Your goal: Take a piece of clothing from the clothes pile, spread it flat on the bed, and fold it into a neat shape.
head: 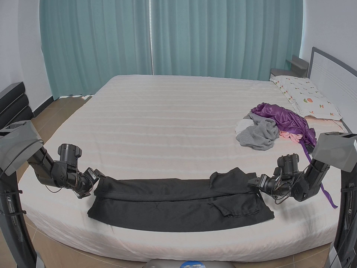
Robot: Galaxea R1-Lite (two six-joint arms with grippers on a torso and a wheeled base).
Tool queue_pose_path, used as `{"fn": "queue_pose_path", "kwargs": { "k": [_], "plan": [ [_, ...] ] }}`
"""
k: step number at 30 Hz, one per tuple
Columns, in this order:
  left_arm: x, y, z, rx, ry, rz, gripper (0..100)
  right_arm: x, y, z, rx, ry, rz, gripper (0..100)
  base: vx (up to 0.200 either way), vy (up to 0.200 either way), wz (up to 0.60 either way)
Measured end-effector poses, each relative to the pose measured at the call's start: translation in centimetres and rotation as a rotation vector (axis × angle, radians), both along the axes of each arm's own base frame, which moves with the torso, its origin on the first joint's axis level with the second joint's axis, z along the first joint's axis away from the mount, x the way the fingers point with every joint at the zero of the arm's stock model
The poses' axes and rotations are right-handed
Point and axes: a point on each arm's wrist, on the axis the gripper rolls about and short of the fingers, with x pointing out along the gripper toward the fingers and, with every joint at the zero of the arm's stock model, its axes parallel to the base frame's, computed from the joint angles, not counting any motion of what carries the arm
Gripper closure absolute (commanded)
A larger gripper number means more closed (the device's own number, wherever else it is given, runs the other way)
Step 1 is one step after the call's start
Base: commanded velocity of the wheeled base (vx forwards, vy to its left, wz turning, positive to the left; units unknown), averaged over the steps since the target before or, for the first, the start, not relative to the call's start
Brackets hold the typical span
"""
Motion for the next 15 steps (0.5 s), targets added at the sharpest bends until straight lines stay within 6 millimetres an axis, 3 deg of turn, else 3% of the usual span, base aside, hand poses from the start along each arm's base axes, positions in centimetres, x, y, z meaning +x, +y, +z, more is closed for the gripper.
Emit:
{"fn": "queue_pose_path", "kwargs": {
  "k": [8,15],
  "plan": [
    [1.7,0.3,1.5,-0.010,-0.078,0.022,0,1.7,0.1,2.7,0.066,-0.090,-0.044,0,0.000,0.000,0.00],
    [4.3,-0.7,0.9,0.046,-0.122,-0.016,0,3.5,-0.3,1.9,0.125,-0.094,-0.102,0,0.000,0.000,0.00]
  ]
}}
